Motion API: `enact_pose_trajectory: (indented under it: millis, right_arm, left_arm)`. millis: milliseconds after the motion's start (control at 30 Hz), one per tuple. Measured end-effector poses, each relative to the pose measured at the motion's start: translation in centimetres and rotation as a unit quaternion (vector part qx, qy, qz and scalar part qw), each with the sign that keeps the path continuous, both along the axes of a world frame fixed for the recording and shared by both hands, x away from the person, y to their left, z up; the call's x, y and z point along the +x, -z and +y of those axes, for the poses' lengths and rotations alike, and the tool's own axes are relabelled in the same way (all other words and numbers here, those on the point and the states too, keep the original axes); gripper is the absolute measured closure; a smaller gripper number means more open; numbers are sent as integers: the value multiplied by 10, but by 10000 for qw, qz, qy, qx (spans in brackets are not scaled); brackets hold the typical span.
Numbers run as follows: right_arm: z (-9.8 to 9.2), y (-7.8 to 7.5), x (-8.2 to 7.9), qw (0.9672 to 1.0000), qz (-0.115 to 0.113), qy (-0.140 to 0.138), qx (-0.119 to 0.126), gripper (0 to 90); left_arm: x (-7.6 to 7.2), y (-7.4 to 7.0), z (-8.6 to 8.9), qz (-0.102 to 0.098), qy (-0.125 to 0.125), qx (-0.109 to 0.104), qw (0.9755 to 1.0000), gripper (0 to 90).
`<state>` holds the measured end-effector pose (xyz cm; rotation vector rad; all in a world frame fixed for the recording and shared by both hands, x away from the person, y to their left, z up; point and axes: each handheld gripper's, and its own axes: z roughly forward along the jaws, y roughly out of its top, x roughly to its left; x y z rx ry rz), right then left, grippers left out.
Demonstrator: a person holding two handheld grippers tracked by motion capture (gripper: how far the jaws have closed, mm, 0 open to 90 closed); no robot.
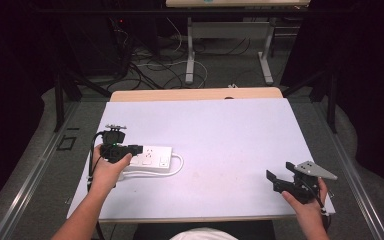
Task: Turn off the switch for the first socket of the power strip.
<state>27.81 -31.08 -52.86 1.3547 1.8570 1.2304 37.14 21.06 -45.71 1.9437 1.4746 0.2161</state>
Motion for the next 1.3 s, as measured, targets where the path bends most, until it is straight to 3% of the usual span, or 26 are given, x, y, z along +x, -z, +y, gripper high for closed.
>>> enact_pose_trajectory:
  millis: [167,467,633,800,833,967,1167,1300]
  right_arm:
    - [0,0,0,10000,31,-44,-35,187]
    - [0,1,1,10000,44,-25,54,187]
    - [0,1,1,10000,45,-27,81,187]
    - [1,2,1,10000,20,-21,77,187]
    - [1,2,1,10000,24,-28,77,187]
    - [0,2,2,10000,18,-75,63,187]
    - [1,2,2,10000,17,-47,85,187]
    - [0,2,2,9999,25,-79,66,187]
  left_arm:
    - [4,2,3,210,-32,-28,9998,786]
    - [8,9,5,239,-192,11,9995,859]
    - [10,11,6,364,-171,97,9991,896]
    - [11,15,5,342,-242,110,9991,900]
    - [11,15,6,444,-183,141,9987,900]
    - [12,19,4,403,-274,143,9987,900]
    - [15,23,4,555,-217,177,9981,900]
    - [16,28,3,519,-273,210,9981,900]
